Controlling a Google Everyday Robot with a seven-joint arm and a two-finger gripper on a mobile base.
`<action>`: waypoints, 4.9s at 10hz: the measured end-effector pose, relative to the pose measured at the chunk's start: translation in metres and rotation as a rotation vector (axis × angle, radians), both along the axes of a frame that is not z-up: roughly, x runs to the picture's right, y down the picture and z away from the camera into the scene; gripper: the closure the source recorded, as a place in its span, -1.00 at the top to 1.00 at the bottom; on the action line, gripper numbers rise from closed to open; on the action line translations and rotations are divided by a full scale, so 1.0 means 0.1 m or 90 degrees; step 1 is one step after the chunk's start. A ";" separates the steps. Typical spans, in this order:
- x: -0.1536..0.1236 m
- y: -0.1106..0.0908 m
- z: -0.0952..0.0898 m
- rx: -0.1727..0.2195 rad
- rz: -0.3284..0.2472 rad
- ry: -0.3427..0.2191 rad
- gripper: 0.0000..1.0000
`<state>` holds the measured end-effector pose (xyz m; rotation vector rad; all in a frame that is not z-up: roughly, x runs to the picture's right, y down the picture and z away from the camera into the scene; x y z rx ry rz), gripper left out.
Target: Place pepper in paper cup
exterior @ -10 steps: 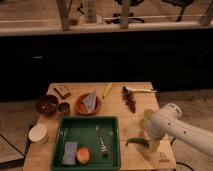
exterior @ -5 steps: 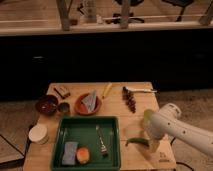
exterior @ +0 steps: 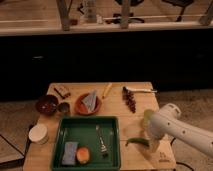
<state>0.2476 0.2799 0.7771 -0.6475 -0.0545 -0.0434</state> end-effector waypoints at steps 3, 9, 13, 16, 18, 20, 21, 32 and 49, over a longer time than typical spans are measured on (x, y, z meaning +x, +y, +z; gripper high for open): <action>0.00 0.01 0.01 -0.001 -0.002 -0.001 0.60; 0.02 0.02 0.02 0.000 -0.005 -0.001 0.60; 0.03 0.02 0.03 0.000 -0.006 -0.003 0.60; 0.04 0.02 0.03 0.000 -0.007 -0.003 0.60; 0.05 0.03 0.03 0.000 -0.007 -0.003 0.60; 0.05 0.03 0.04 0.000 -0.008 -0.003 0.60; 0.05 0.03 0.04 0.000 -0.008 -0.003 0.60; 0.09 0.03 0.03 0.001 -0.007 -0.001 0.60; 0.12 0.02 0.02 0.003 -0.010 -0.001 0.60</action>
